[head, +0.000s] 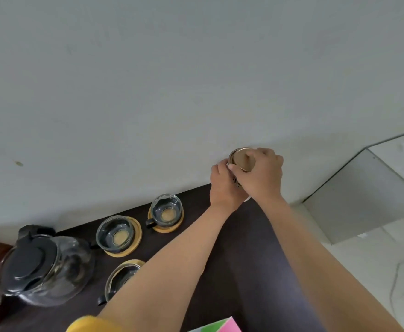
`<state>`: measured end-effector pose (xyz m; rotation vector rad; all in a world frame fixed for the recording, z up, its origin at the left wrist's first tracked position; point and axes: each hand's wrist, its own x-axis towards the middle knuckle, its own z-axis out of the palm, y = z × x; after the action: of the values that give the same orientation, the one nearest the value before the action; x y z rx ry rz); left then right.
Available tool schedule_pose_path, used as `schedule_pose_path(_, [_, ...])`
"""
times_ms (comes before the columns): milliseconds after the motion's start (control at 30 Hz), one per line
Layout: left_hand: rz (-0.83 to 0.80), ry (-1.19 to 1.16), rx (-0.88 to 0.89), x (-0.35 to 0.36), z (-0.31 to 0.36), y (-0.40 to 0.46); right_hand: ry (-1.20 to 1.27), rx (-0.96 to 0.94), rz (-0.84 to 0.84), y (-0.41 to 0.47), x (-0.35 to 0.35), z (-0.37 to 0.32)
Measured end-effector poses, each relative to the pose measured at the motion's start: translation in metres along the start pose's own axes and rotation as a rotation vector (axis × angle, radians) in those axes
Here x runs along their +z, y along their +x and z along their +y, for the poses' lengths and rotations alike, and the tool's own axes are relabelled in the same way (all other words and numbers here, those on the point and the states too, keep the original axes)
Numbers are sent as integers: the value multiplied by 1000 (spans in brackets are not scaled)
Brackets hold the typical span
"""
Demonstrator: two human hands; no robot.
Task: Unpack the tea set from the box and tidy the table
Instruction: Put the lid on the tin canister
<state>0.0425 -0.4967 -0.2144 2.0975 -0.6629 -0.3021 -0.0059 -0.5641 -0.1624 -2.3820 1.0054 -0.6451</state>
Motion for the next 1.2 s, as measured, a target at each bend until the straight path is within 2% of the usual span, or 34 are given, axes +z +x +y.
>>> schedule_pose_path(167, [63,27,0,11,0,9,0,27,29,1,3,4])
schedule_pose_path(300, [80,-67,-34,0,0,5,190,27,67,-2,-5,1])
schedule_pose_path(500, [22,-66,40,-39,-13,-2,334,-54,287,-71,-19,8])
schedule_pose_path(733, [47,-32,32,-65,-30,-22,222,77,72,-149,19,47])
schedule_pose_path(867, [66,-33,-13,-64,-32,-28,163,21,-17,-163,44,55])
schedule_pose_path(1200, [95,-15,-6,-56,-38,-32,106,49,-4,-171,70,56])
